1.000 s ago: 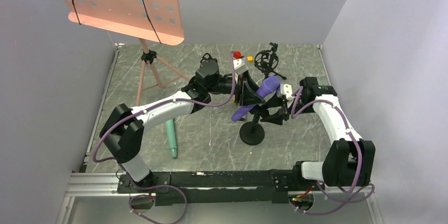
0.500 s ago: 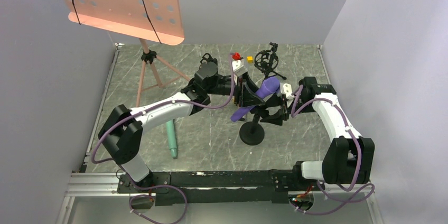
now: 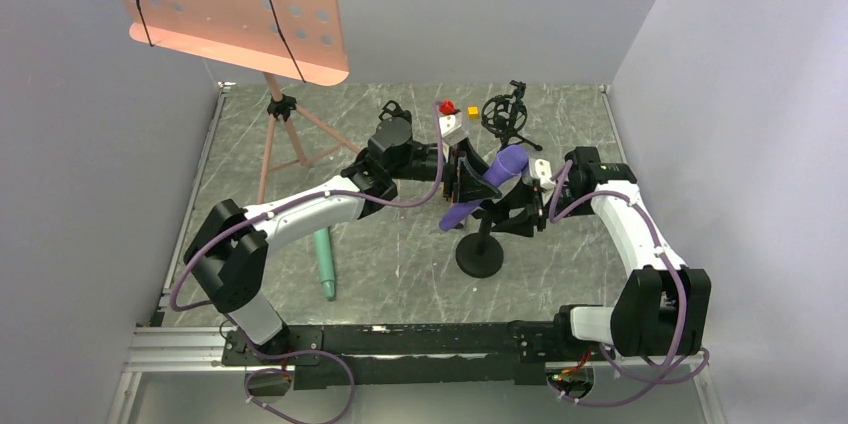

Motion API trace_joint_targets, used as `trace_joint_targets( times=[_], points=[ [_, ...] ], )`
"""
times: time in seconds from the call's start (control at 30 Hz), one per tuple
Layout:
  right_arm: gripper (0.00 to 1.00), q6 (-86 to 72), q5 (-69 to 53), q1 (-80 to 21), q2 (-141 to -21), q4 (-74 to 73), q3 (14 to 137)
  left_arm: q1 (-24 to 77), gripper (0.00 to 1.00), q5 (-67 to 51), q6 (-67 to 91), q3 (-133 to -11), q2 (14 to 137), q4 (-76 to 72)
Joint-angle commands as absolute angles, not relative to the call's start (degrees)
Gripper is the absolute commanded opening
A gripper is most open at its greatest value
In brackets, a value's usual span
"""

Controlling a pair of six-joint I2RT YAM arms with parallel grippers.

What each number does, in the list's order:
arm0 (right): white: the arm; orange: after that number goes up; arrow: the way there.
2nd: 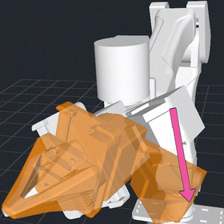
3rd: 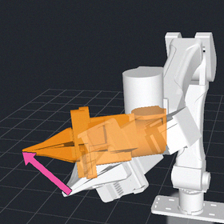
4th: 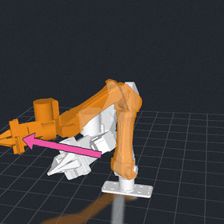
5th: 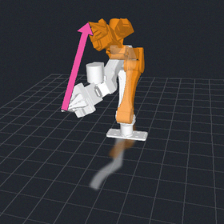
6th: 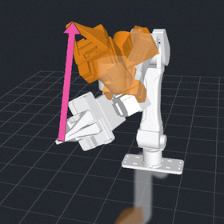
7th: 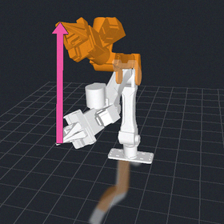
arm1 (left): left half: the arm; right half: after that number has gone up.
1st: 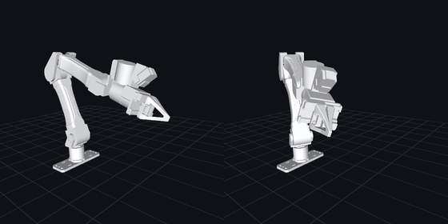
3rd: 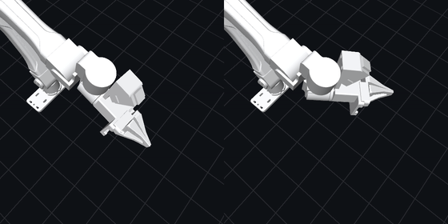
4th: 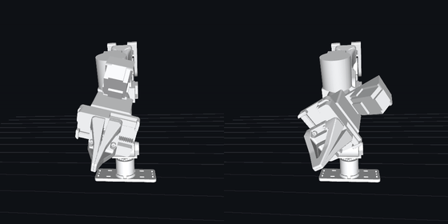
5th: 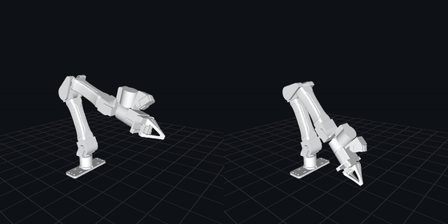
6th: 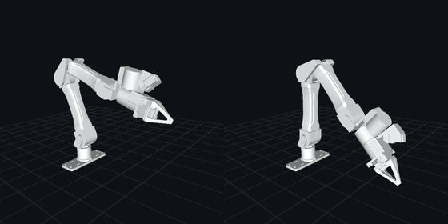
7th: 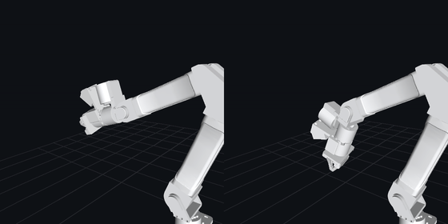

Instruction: Attach the microphones to the stand

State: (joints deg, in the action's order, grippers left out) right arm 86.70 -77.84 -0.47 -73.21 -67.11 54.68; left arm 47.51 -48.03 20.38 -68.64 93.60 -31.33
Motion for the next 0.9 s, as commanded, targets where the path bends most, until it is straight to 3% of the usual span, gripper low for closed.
trace_joint_targets(
  times=[0.0, 0.1, 0.3, 0.87],
  points=[
    [0.30, 86.56, -77.56, -0.43, -72.44, -66.04, 55.10, 47.99, 0.00, -47.50, 18.94, -69.50, 91.93, -32.27],
    [0.20, 89.07, -77.58, -0.36, -73.16, -68.26, 55.28, 48.06, 0.00, -47.86, 19.18, -69.77, 92.54, -32.87],
    [0.13, 89.78, -78.32, -0.36, -73.43, -69.12, 55.63, 48.02, 0.00, -49.39, 21.97, -70.64, 94.93, -36.99],
    [0.13, 104.04, -80.48, -0.35, -78.92, -83.40, 58.76, 48.12, 0.00, -50.14, 27.88, -68.05, 101.37, -49.20]
  ],
)
